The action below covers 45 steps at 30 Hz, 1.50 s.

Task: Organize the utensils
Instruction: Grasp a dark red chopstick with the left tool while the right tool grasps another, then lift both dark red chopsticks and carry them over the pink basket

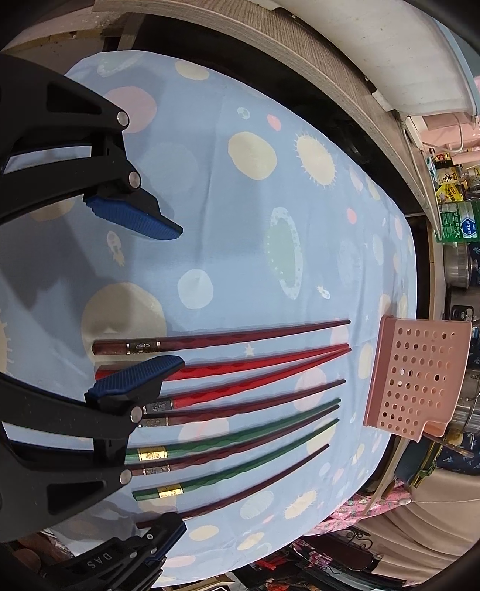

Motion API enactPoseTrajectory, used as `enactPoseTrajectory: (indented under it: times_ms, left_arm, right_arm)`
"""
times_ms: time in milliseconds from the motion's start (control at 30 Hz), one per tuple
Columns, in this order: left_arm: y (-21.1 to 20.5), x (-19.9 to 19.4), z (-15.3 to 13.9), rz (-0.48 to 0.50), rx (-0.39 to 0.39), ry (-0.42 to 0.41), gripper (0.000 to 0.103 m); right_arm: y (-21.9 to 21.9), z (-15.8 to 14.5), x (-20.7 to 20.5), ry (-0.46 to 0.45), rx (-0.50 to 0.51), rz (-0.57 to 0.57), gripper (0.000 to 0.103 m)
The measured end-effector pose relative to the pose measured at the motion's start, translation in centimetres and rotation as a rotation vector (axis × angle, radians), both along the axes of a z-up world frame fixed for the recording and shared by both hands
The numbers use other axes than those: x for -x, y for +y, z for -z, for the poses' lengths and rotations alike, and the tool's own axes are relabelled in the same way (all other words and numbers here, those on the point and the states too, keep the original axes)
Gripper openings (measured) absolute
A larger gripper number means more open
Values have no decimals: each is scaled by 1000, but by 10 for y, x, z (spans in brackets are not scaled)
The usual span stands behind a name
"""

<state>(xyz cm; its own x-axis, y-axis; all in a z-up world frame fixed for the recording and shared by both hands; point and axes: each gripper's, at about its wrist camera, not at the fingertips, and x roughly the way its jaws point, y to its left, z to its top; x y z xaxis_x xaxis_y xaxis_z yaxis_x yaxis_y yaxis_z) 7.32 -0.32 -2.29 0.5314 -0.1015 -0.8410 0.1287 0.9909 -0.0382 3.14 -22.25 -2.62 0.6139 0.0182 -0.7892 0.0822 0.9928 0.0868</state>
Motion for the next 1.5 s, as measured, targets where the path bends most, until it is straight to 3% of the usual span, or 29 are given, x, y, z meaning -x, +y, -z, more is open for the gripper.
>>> enactPoseTrajectory:
  times_ms: [433, 533, 767, 1100, 1500]
  left_arm:
    - [-2, 3, 7, 3, -27, 1, 59]
    - [-2, 3, 6, 8, -23, -1, 49]
    - [0, 0, 3, 26, 11, 13, 8]
    - [4, -1, -8, 25, 54, 26, 8]
    - [21, -18, -75, -11, 128, -87, 7]
  right_arm:
    - [0, 0, 1, 0, 1, -1, 8]
    - [-1, 0, 1, 2, 2, -2, 8]
    - [-4, -1, 0, 10, -18, -1, 7]
    - [-9, -16, 2, -20, -29, 3, 7]
    - [-29, -95, -10, -213, -60, 26, 7]
